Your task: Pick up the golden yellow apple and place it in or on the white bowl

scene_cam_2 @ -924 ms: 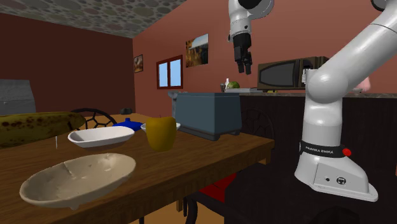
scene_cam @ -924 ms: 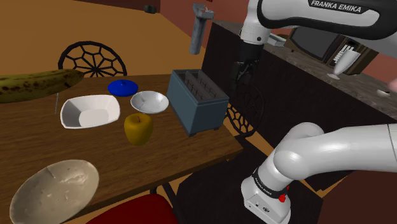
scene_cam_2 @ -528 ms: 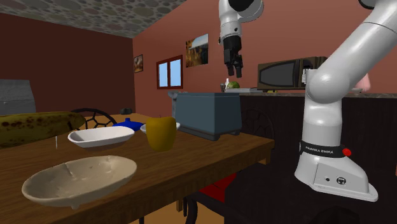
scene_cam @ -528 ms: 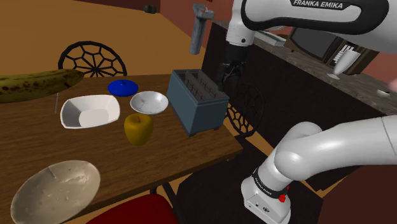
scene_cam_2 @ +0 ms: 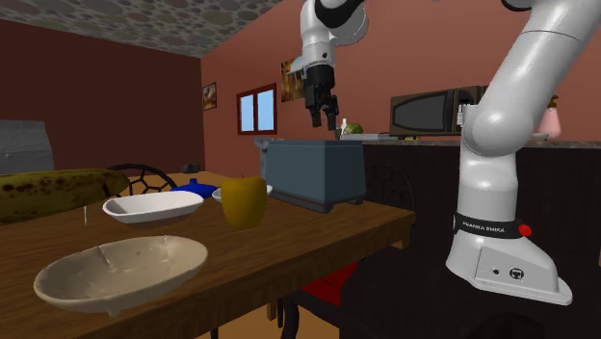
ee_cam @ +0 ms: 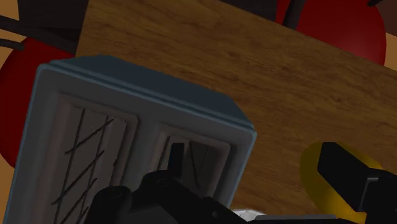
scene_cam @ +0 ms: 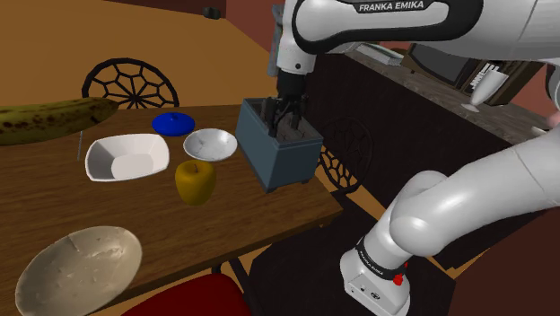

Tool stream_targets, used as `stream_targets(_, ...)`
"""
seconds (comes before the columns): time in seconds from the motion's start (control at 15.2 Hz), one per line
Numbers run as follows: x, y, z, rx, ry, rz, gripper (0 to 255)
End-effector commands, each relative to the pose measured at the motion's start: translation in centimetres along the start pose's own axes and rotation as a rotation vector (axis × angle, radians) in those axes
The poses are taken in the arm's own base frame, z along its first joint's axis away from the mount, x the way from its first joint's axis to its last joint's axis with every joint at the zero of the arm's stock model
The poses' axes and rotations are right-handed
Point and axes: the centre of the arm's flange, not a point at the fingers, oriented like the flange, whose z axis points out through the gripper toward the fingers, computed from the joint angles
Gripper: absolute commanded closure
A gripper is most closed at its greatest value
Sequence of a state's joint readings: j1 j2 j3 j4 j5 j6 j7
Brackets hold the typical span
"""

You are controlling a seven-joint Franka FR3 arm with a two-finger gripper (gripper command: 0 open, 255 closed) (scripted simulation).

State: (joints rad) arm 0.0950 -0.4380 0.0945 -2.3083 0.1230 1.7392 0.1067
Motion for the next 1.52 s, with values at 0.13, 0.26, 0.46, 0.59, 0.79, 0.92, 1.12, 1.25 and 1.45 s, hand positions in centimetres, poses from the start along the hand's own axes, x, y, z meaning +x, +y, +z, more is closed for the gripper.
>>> stream_targets(0.13,3.2,-3.8,1.3,0.022,-0.003,-0.015,0)
stream_targets(0.26,4.8,-5.6,2.0,0.033,-0.004,-0.022,0)
stream_targets(0.46,7.2,-8.5,3.0,0.049,-0.006,-0.033,0)
stream_targets(0.59,8.7,-10.4,3.6,0.06,-0.007,-0.041,0)
stream_targets(0.79,11.0,-13.3,4.5,0.076,-0.009,-0.052,0)
stream_targets(0.92,12.5,-15.2,5.0,0.086,-0.011,-0.06,0)
stream_targets(1.12,14.0,-17.1,6.1,0.096,-0.012,-0.067,0)
stream_targets(1.25,13.9,-17.2,7.1,0.096,-0.012,-0.067,0)
stream_targets(1.45,13.9,-17.4,8.7,0.096,-0.012,-0.067,0)
